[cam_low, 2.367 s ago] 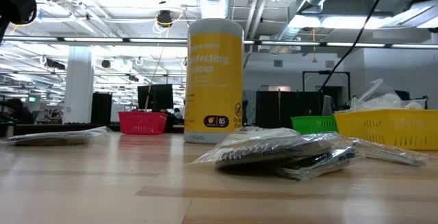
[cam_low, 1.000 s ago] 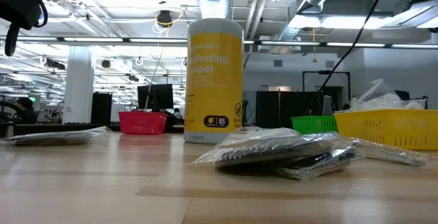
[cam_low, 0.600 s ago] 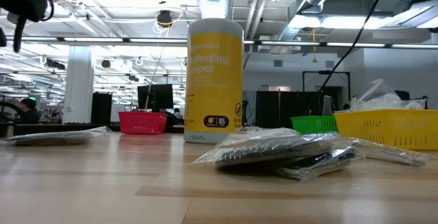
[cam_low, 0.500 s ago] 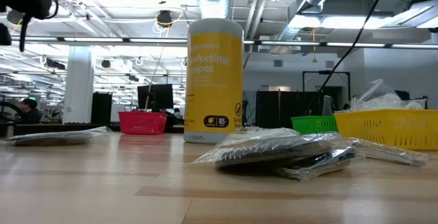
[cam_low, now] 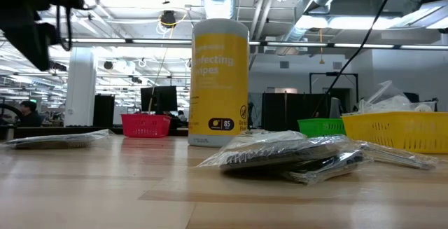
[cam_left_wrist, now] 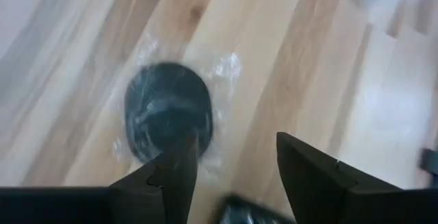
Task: Pick & Place Travel size toiletries
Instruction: Put the black hairbrush into the black bin
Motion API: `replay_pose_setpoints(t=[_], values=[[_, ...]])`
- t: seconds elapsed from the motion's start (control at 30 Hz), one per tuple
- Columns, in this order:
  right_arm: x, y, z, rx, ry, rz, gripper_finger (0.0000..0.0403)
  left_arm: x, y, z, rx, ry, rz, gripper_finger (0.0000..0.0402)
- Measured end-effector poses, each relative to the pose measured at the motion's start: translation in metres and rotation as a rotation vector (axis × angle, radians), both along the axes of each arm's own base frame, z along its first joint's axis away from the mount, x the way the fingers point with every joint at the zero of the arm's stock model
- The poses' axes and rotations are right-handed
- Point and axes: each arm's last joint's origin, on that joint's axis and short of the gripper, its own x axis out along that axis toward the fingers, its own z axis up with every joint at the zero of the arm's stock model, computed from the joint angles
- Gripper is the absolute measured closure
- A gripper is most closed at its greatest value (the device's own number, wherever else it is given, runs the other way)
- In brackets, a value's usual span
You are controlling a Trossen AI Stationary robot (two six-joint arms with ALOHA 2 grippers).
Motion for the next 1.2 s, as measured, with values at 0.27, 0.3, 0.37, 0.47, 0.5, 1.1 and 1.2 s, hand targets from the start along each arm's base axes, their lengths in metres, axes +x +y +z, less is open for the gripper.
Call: replay_pose_setpoints(t=[0.27, 0.3, 0.37, 0.47, 0.5, 1.1, 1.2], values=[[0.0, 0.0, 0.0, 0.002, 0.0, -0.002, 0.0335, 0.034, 0.014, -0.028, 0.162, 0.13, -0.026, 0.0215], [0.0, 0.0, 0.0, 0.002, 0.0, -0.001, 0.0335, 0.037, 0.017, -0.032, 0.177, 0.149, -0.026, 0.0215], [0.0, 0.0, 0.0, 0.002, 0.0, -0.001, 0.0335, 0.042, 0.022, -0.036, 0.199, 0.176, -0.024, 0.0215], [0.0, 0.0, -0.001, 0.0, 0.005, -0.002, 0.0335, 0.049, 0.03, -0.041, 0.224, 0.195, -0.017, 0.0215], [0.0, 0.0, -0.001, -0.001, 0.007, -0.002, 0.0335, 0.05, 0.032, -0.042, 0.228, 0.198, -0.012, 0.0215], [0.007, 0.002, -0.018, -0.03, 0.058, -0.005, 0.0335, 0.069, 0.053, -0.046, 0.192, 0.161, -0.071, 0.0215], [0.007, 0.002, -0.017, -0.027, 0.053, -0.007, 0.0335, 0.071, 0.055, -0.049, 0.189, 0.172, -0.086, 0.0215]])
